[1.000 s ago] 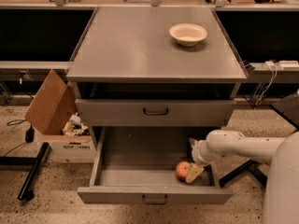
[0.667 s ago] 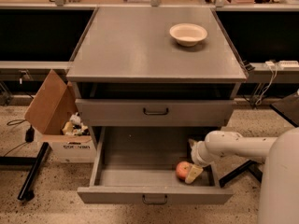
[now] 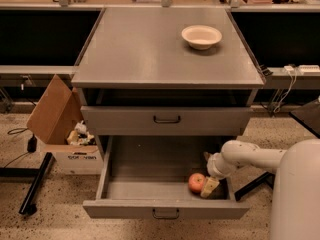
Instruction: Pick apple from middle drawer and place on counter
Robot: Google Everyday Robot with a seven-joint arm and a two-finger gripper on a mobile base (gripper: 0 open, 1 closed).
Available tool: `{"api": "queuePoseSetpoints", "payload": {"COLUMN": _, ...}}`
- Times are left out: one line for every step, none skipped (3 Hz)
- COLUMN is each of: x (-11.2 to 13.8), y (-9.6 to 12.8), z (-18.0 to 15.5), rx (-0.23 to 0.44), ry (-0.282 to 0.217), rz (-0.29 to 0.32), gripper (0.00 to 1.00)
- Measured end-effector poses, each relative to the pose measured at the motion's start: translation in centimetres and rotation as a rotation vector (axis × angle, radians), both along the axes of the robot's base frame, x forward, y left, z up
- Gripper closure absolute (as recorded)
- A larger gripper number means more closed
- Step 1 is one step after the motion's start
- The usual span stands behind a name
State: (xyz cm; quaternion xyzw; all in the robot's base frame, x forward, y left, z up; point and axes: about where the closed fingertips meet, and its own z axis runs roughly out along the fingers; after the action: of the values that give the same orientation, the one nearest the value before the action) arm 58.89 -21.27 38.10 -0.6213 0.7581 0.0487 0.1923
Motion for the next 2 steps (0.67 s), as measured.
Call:
{"api": "queuePoseSetpoints", "payload": {"x": 0.52, "y": -0.53, "z": -1.03, "rx": 0.003, "ry": 0.01, "rz": 0.004, "gripper": 0.19}}
{"api": "queuePoseSetpoints", "payload": {"x": 0.49, "y": -0.42, "z": -0.84, "rx": 0.0, "ry": -0.002, "rz": 0.016, "gripper": 0.42}}
